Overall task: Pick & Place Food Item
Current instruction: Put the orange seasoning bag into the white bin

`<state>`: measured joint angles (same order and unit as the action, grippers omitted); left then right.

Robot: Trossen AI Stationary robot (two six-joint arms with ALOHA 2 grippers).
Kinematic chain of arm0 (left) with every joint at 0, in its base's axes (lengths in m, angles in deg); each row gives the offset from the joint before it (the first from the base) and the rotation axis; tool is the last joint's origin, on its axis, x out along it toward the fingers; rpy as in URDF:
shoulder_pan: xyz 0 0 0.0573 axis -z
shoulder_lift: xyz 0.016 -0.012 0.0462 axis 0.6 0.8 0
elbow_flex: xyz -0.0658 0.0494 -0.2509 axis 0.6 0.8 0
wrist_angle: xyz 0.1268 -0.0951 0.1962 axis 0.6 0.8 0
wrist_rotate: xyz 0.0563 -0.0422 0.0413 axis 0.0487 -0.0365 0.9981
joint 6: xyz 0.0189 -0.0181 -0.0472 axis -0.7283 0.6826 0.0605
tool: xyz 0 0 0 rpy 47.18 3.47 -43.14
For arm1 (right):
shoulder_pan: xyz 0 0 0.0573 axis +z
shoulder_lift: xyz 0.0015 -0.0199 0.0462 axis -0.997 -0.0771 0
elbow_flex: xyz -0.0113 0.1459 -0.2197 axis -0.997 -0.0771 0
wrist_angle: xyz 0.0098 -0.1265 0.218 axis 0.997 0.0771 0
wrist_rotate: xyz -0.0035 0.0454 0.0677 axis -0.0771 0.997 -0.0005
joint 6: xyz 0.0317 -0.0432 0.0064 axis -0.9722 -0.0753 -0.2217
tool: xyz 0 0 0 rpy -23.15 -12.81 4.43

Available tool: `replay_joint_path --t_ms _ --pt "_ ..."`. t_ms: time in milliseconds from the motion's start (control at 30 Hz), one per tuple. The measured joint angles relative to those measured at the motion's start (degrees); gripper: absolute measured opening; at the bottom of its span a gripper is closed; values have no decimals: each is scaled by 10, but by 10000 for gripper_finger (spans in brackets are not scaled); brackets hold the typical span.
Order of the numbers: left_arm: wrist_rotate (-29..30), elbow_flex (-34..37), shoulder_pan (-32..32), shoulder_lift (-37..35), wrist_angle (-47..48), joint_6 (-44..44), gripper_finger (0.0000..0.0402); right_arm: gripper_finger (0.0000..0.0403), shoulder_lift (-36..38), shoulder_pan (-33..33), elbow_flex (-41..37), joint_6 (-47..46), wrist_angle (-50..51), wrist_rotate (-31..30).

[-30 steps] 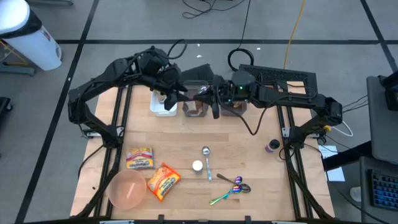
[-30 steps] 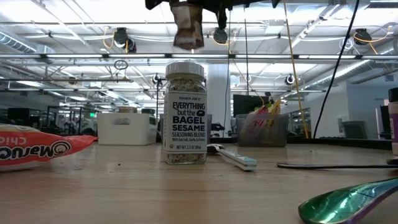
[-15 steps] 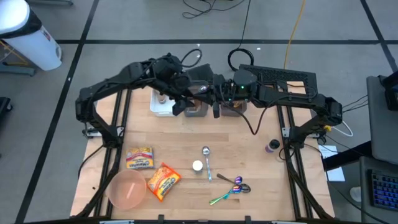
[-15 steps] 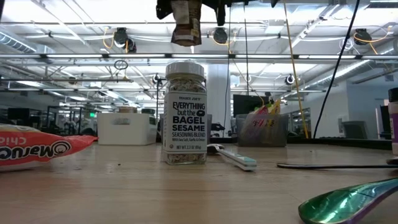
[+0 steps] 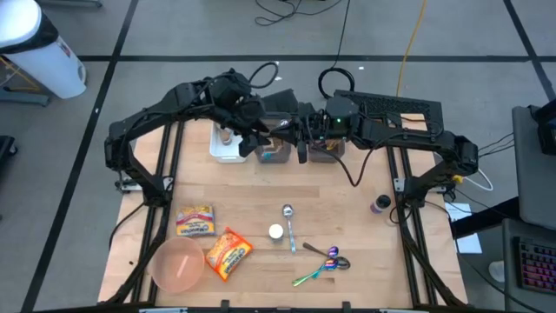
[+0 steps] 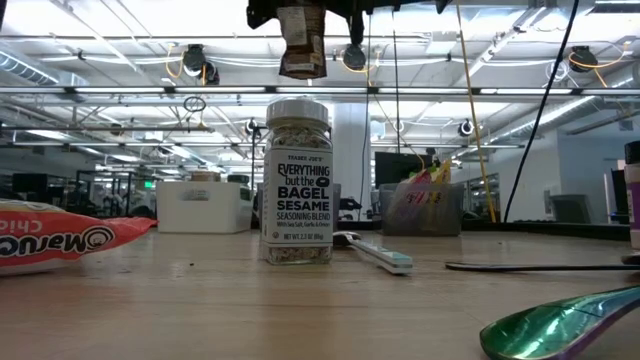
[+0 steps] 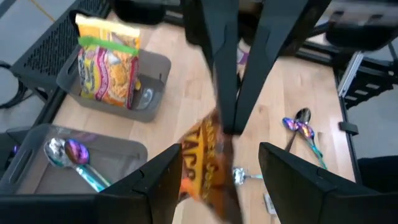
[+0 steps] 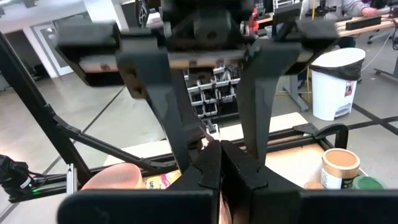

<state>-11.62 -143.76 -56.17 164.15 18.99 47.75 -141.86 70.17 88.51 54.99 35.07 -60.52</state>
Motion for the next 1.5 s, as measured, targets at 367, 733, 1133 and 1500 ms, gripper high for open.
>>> replay_joint_path --t_ms 367,733,1133,1500 --pt "29 0 -3 2 4 -3 142 0 0 0 0 1 -3 0" --pt "26 0 -3 2 3 -80 5 0 0 0 -1 6 -22 -1" --pt "31 0 -18 2 31 -69 2 120 1 -9 -1 -10 -45 16" --pt "79 0 -90 -2 182 -27 1 227 1 -35 -1 -39 -41 16"
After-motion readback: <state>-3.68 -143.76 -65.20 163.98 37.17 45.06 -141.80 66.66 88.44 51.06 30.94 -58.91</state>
